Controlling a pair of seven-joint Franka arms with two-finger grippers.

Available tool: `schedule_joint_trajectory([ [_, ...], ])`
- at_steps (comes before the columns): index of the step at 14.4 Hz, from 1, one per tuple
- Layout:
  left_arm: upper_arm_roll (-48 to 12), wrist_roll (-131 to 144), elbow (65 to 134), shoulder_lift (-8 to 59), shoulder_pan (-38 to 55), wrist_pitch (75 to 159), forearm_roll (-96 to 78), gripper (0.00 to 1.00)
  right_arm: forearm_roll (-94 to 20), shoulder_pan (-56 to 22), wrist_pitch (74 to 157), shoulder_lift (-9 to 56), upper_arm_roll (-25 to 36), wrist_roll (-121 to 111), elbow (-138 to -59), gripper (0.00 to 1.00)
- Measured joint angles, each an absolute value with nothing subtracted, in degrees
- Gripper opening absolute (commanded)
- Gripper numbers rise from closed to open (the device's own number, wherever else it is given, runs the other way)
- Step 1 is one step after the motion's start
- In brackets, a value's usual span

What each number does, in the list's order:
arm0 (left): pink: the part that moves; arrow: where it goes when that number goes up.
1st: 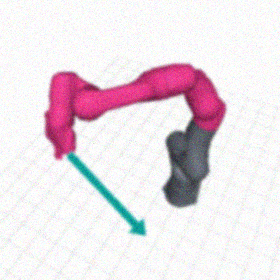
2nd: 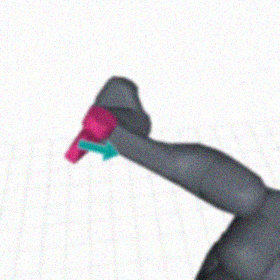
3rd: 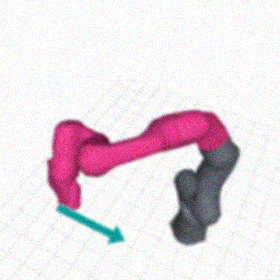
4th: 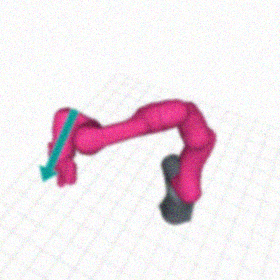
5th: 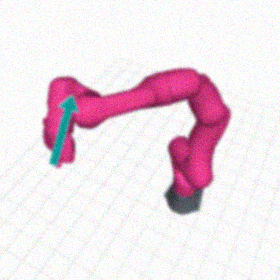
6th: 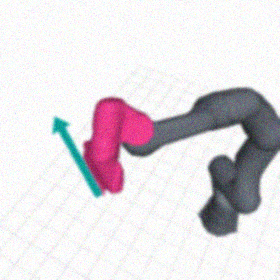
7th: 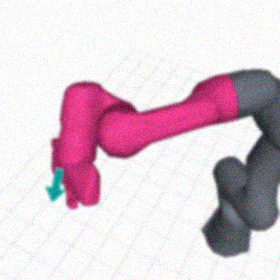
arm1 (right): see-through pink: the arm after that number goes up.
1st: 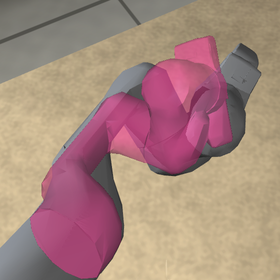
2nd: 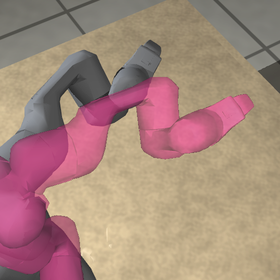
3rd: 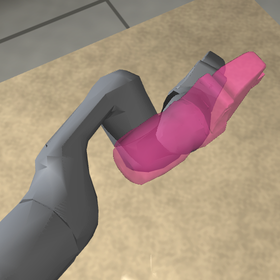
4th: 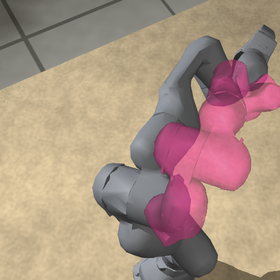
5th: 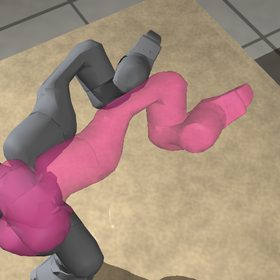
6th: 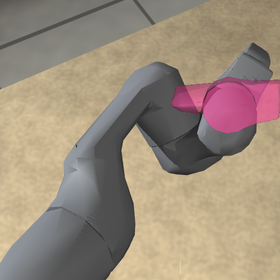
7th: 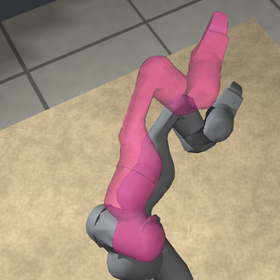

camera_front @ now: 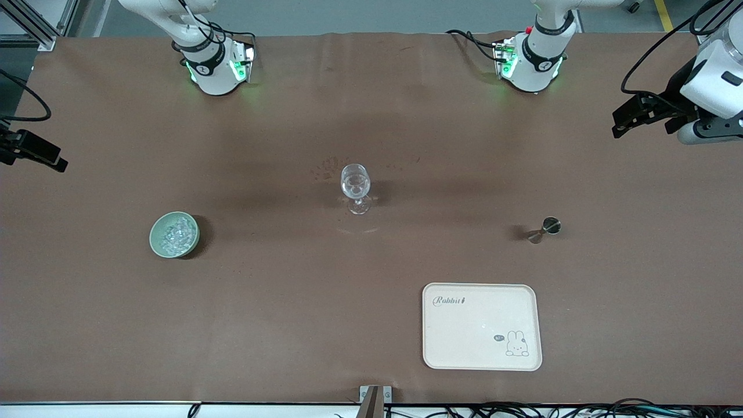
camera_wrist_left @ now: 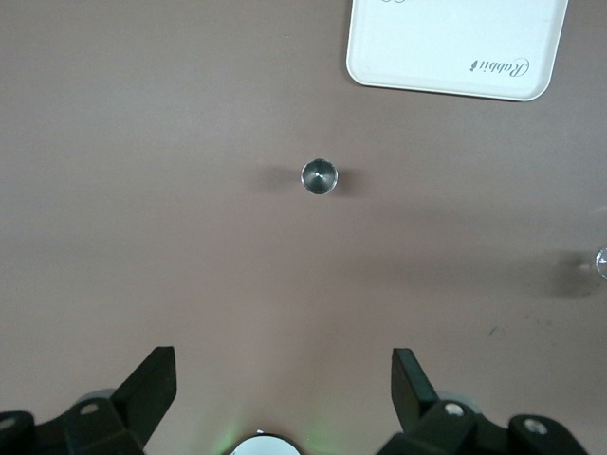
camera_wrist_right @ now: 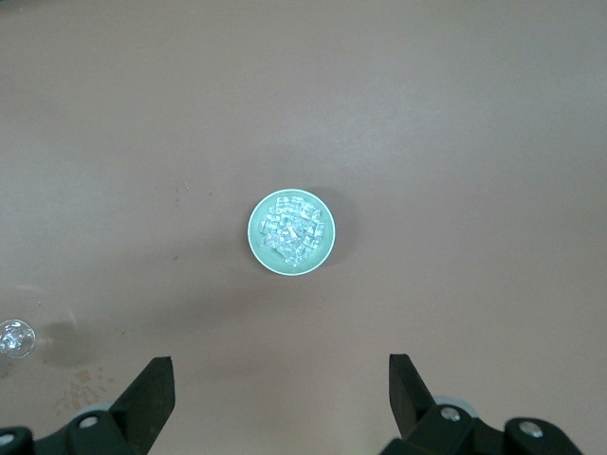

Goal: Pour wine and add ice with both arms

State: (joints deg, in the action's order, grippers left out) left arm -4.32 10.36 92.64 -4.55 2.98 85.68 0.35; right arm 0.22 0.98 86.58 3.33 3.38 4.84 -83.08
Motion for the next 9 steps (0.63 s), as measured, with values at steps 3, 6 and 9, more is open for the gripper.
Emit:
schedule_joint_trajectory([
  [3,-4.4,10.4,92.5,-4.5,3.0,85.7,0.4,1.00,0.2,1.0,86.6,3.3,3.4,4.8,-83.1,1.00],
  [6,-4.2,10.4,89.5,-3.2,2.9,85.9,0.4,1.00,0.2,1.0,86.2,3.3,3.4,4.8,-83.1,1.00],
  [9,-4.1,10.3,87.9,-0.7,1.5,86.1,0.9,1.00,0.2,1.0,84.5,3.4,3.3,4.7,-83.4,1.00],
])
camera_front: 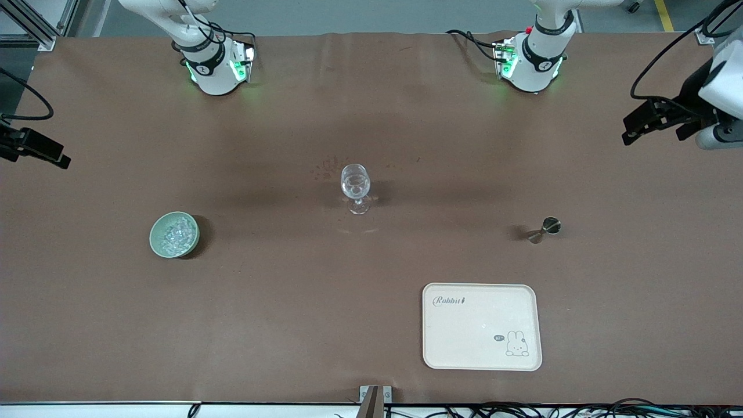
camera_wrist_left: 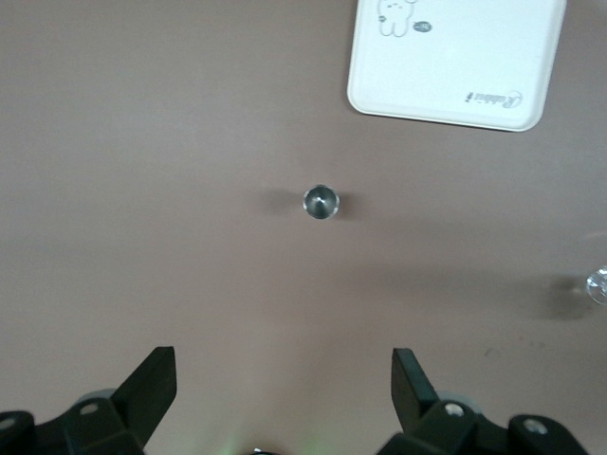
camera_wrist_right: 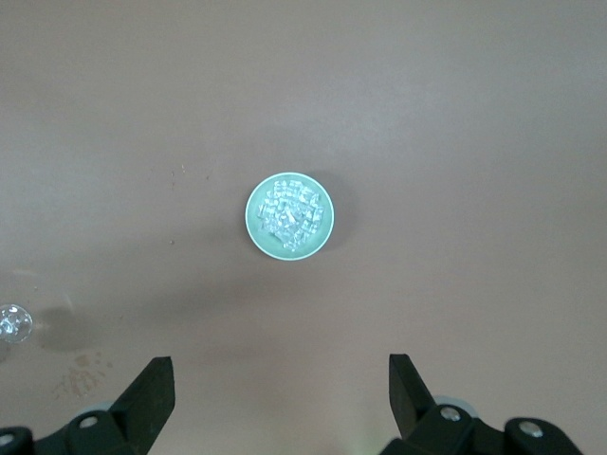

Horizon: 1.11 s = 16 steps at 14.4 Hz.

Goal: Pour wine and add ice with both arms

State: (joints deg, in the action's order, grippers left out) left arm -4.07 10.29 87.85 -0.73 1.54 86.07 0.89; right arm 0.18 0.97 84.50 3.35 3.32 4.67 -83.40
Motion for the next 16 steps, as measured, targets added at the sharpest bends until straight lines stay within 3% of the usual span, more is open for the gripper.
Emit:
schedule_joint_trajectory([
  [3,-3.9,10.1,88.0,3.5,-2.7,89.6,1.6,1.00,0.0,0.9,88.9,4.5,3.1,4.5,-86.8,1.00],
  [8,-3.8,16.5,88.1,17.5,-8.6,93.8,0.2,1.00,0.0,0.2,109.2,12.6,2.9,4.5,-98.6,1.00],
  [9,-3.8,18.3,88.0,19.9,-9.2,94.2,-0.9,0.96,0.0,0.2,113.1,13.9,2.9,4.5,-100.9,1.00],
  [14,-3.8,27.7,86.9,27.7,-11.5,95.3,-9.6,0.96,0.0,0.4,132.8,18.5,3.1,4.5,-112.7,1.00],
  [16,-3.8,28.5,86.8,31.7,-14.5,95.5,-18.1,0.96,0.1,0.4,137.1,20.4,3.2,4.0,-115.3,0.98],
])
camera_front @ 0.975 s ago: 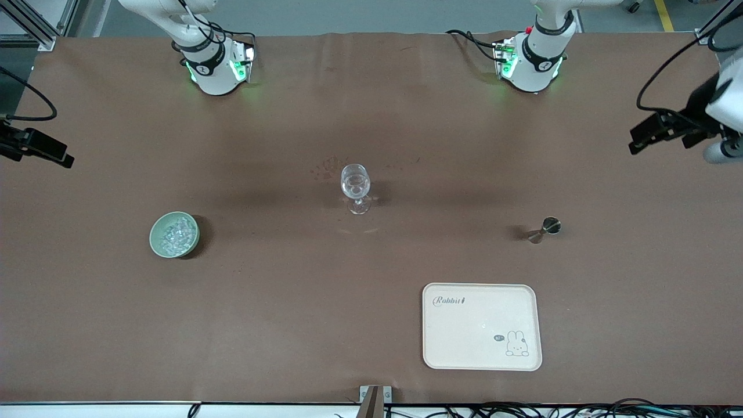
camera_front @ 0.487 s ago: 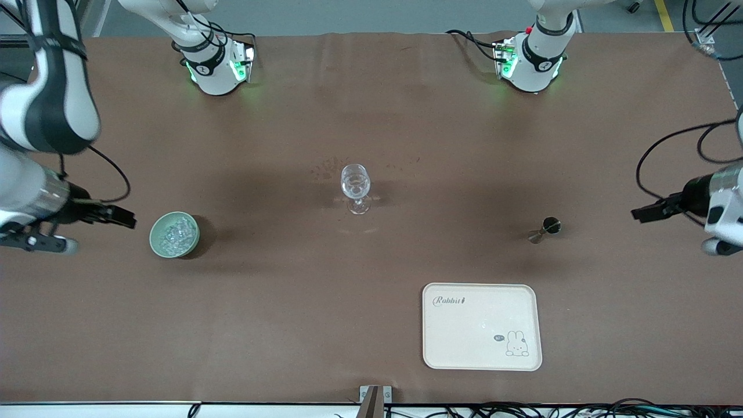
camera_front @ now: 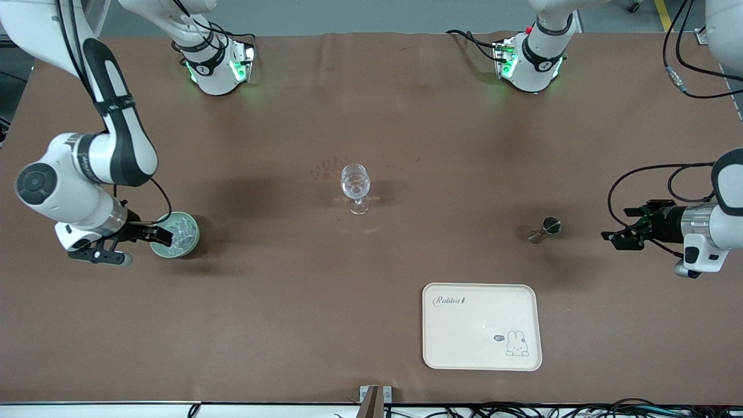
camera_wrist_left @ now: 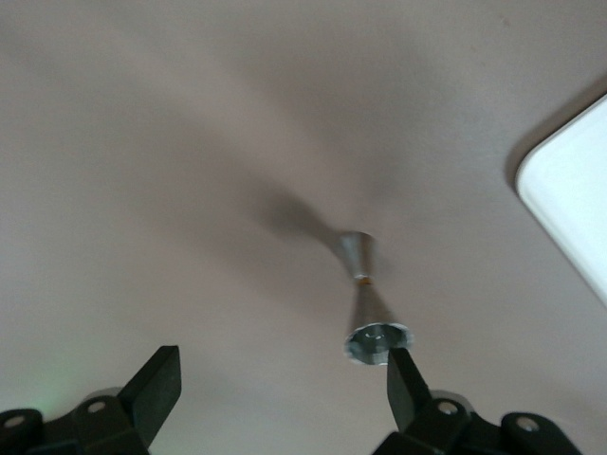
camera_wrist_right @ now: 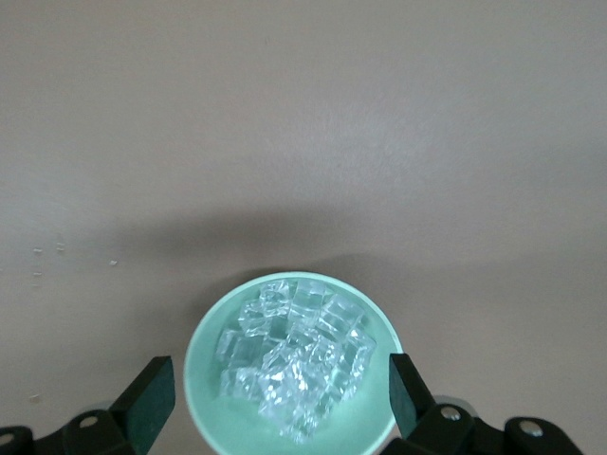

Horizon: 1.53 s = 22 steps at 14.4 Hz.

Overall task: Pour wine and add ice with both arms
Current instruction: 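Reach the right gripper into the green bowl while the left gripper reaches the jigger, then grasp an ice cube with the right gripper while the left gripper grasps the jigger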

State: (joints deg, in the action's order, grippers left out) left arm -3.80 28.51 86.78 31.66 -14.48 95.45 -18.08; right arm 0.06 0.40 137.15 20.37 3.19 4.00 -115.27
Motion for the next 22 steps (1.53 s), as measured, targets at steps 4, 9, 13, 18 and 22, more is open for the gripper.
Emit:
schedule_joint_trajectory([
  [4,-3.9,32.7,86.0,39.2,-17.0,95.7,-30.0,0.94,0.1,0.5,139.1,22.5,3.3,3.3,-116.5,0.84],
  [9,-4.1,35.7,85.6,43.9,-17.0,95.7,-38.0,0.94,0.1,0.4,140.9,23.2,3.2,3.0,-118.6,0.74],
  [13,-4.1,35.7,85.5,46.3,-17.2,95.7,-40.4,0.93,0.1,0.3,141.0,23.2,3.2,3.0,-119.4,0.70],
  [18,-4.1,35.8,85.5,48.4,-17.8,95.7,-44.0,0.88,0.1,0.3,140.9,23.2,3.1,3.0,-119.7,0.61],
  [22,-4.1,35.8,85.6,50.3,-18.4,94.9,-44.0,0.88,0.1,0.2,140.9,23.2,3.0,3.0,-119.7,0.52],
])
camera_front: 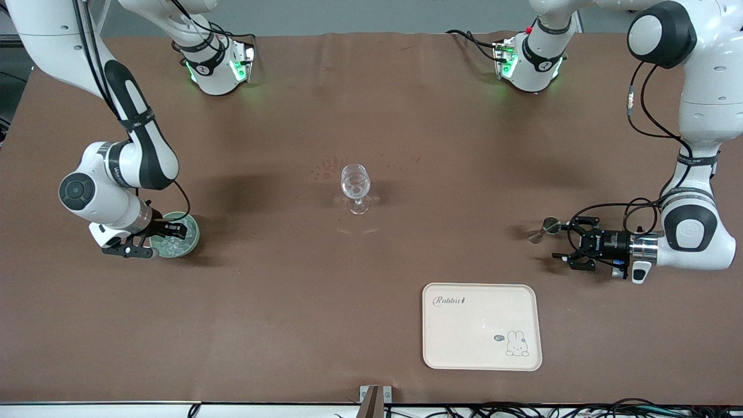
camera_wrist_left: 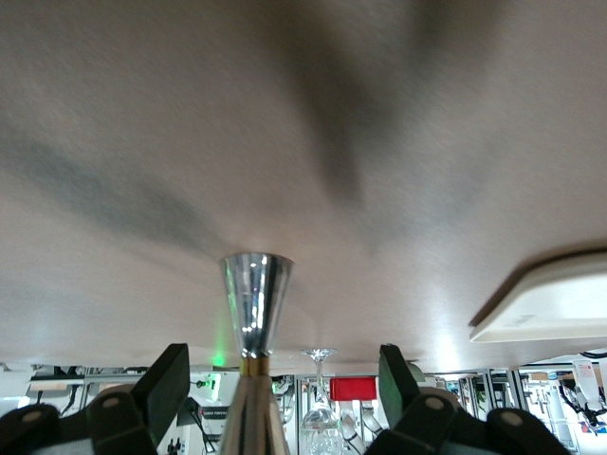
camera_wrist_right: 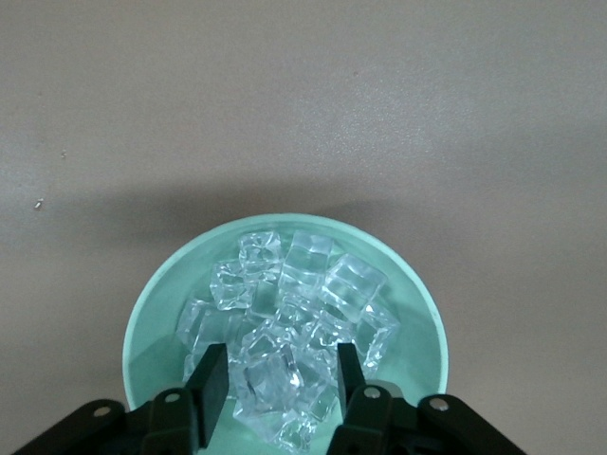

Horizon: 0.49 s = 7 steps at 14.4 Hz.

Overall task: Pour wine and add ice with both arms
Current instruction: 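Grasp an ice cube with the right gripper while the left gripper grasps the jigger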

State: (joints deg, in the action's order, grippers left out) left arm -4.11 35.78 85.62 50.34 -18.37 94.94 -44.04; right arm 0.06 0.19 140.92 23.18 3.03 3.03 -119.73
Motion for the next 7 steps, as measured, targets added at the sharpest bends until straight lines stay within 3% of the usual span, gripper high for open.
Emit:
schedule_joint_trajectory([
  [7,-4.9,34.5,86.2,51.1,-18.4,90.0,-44.2,0.83,0.1,0.1,140.9,23.2,2.9,3.0,-119.7,0.47],
])
